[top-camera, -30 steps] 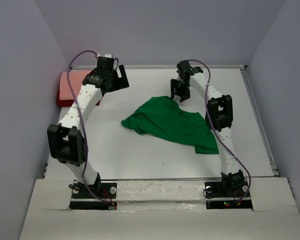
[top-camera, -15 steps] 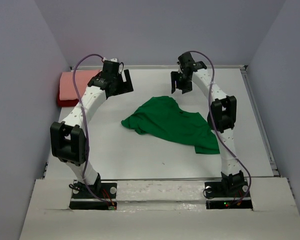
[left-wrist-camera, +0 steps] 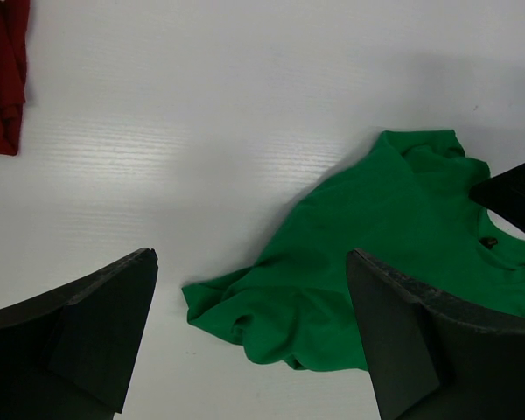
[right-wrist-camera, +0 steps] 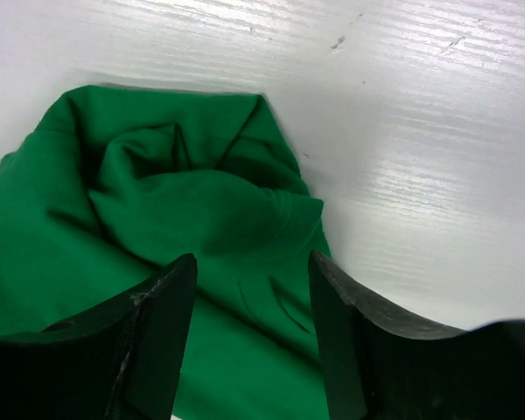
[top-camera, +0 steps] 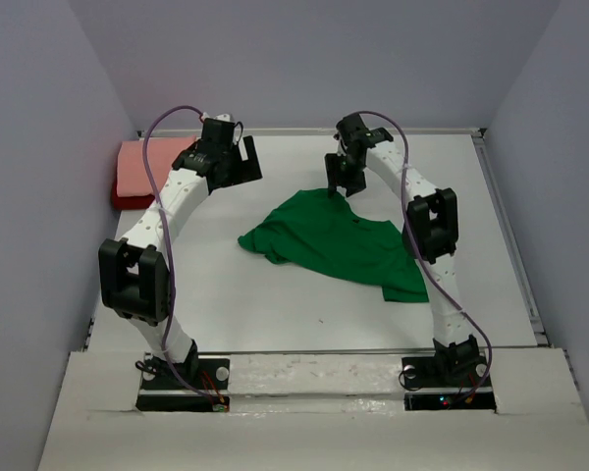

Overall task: Fold and stack the t-shirts
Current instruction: Flatten out the tshirt

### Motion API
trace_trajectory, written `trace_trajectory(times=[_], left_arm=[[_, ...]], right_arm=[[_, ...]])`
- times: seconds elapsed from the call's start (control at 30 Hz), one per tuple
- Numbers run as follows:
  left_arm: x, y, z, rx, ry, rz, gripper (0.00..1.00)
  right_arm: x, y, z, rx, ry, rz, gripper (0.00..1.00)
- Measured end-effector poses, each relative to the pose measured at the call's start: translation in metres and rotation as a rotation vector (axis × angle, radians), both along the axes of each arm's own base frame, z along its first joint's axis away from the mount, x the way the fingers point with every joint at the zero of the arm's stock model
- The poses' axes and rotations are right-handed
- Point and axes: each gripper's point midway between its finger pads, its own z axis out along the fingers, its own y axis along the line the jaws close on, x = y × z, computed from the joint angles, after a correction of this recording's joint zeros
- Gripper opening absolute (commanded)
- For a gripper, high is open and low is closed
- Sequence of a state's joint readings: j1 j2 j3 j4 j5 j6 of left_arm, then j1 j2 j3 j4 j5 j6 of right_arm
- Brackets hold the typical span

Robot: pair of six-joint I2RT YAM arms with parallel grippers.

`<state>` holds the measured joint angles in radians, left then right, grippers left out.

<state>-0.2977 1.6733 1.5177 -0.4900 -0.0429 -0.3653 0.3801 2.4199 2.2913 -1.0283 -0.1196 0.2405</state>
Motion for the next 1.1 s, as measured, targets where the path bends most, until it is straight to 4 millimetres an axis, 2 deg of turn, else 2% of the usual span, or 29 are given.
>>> trace_trajectory(times=[0.13, 0.33, 0.4, 0.43, 0.47, 0.5, 0.53, 0.73, 0.87, 0.97, 1.07, 1.1], left_arm=[[0.000, 0.000, 0.002, -0.001, -0.003, 0.000, 0.99], [0.000, 0.001, 0.003, 0.006, -0.003, 0.005, 0.99], [0.001, 0.002, 0.003, 0.007, -0.004, 0.007, 0.99], [0.001, 0.002, 0.003, 0.007, -0.004, 0.007, 0.99], [0.000, 0.002, 0.003, 0.008, -0.003, 0.007, 0.99], [0.000, 0.002, 0.003, 0.008, -0.003, 0.007, 0.99], [0.000, 0.002, 0.003, 0.008, -0.002, 0.007, 0.99], [-0.001, 0.006, 0.007, 0.016, -0.013, 0.025, 0.99], [-0.013, 0.014, 0.025, 0.014, -0.067, 0.056, 0.99], [-0.025, 0.024, 0.053, 0.003, -0.146, 0.090, 0.99], [-0.035, 0.033, 0.084, -0.012, -0.227, 0.124, 0.99], [-0.040, 0.037, 0.099, -0.020, -0.267, 0.134, 0.99]], right_arm=[[0.003, 0.001, -0.002, 0.002, 0.000, -0.002, 0.45], [0.006, 0.002, -0.017, -0.004, 0.017, -0.002, 0.47], [0.006, 0.003, -0.021, -0.006, 0.023, -0.002, 0.43], [0.006, 0.003, -0.022, -0.006, 0.026, -0.001, 0.38], [0.006, 0.003, -0.023, -0.006, 0.028, -0.001, 0.18], [0.006, 0.003, -0.024, -0.007, 0.029, -0.001, 0.02], [0.006, 0.003, -0.025, -0.008, 0.029, 0.003, 0.00], [0.008, 0.000, -0.026, -0.025, 0.024, -0.024, 0.00], [0.012, -0.012, -0.026, -0.089, -0.001, -0.052, 0.00], [0.013, -0.020, -0.019, -0.139, -0.026, -0.070, 0.00], [0.013, -0.030, 0.006, -0.189, -0.067, -0.089, 0.00], [0.014, -0.033, 0.021, -0.201, -0.095, -0.095, 0.00]])
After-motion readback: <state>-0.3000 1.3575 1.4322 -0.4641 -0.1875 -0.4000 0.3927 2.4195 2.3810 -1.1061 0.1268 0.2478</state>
